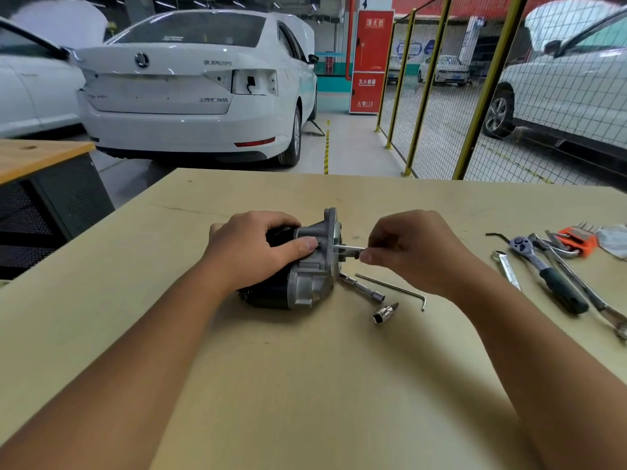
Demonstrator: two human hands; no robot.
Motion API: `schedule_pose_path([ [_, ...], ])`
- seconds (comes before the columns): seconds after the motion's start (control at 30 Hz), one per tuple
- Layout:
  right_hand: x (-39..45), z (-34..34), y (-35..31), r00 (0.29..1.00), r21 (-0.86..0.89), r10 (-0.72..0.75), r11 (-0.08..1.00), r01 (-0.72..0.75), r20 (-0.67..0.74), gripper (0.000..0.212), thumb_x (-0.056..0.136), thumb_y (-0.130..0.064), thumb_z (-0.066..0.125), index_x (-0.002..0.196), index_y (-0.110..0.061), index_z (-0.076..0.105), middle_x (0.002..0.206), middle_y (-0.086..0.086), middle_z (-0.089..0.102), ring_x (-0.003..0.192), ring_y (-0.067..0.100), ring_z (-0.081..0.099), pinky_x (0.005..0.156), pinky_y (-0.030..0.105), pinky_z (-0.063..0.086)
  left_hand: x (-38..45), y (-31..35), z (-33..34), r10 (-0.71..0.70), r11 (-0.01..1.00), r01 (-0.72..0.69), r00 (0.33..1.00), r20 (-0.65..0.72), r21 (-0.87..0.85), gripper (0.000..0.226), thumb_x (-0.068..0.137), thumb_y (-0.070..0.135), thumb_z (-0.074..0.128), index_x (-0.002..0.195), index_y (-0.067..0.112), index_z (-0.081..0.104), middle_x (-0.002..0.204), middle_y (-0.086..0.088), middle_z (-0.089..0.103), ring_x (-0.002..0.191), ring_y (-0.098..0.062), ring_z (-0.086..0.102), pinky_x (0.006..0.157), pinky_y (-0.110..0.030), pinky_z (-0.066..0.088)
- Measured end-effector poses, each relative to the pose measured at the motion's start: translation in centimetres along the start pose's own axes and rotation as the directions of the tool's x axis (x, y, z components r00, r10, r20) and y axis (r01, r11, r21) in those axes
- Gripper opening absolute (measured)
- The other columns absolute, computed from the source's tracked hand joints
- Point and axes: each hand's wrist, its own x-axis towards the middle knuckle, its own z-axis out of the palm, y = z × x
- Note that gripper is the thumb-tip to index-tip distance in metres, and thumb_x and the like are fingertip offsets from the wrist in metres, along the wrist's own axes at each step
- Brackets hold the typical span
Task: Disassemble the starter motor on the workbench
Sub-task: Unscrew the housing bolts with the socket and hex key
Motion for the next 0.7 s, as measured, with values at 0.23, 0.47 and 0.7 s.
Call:
schedule_pose_path([
  [0.23, 0.1, -0.6, -0.4, 0.992, -0.074, 0.004, 0.997, 0.006, 0.129, 0.02, 0.096, -0.036, 0.062, 0.076, -0.035, 0.065, 0.06, -0.012, 0.058, 0.061, 0.004, 0.051, 0.054, 0.025, 0.03, 0.1, 0.0, 0.0, -0.01, 1.0, 0.01, 1.0, -0.003, -0.009, 0.072, 0.063, 0.096, 0.042, 0.113, 0.051, 0.069, 0.108, 0.028, 0.069, 0.11, -0.01, 0.06, 0.107, -0.047, 0.038],
  [0.47, -0.1, -0.8, -1.2, 0.996, -0.158, -0.083, 0.984, 0.087, 0.031, 0.006, 0.088, -0.024, 0.075, 0.085, -0.018, 0.075, 0.078, -0.009, 0.062, 0.075, 0.012, 0.056, 0.071, 0.034, 0.048, 0.0, 0.1, -0.1, -0.006, 1.0, 0.006, 1.0, 0.002, -0.005, 0.072, 0.061, 0.095, 0.045, 0.113, 0.052, 0.069, 0.109, 0.027, 0.069, 0.111, -0.011, 0.06, 0.106, -0.047, 0.038],
  [0.7, -0.2, -0.6, -1.1, 0.995, -0.149, -0.098, 0.984, 0.096, -0.003, 0.011, 0.081, -0.028, 0.081, 0.082, -0.021, 0.073, 0.073, -0.013, 0.061, 0.069, 0.004, 0.054, 0.061, 0.02, 0.042, -0.1, 0.3, -0.1, -0.002, 1.0, 0.002, 1.0, -0.016, -0.011, 0.066, 0.065, 0.092, 0.042, 0.11, 0.052, 0.069, 0.109, 0.028, 0.07, 0.111, -0.009, 0.06, 0.107, -0.049, 0.039],
])
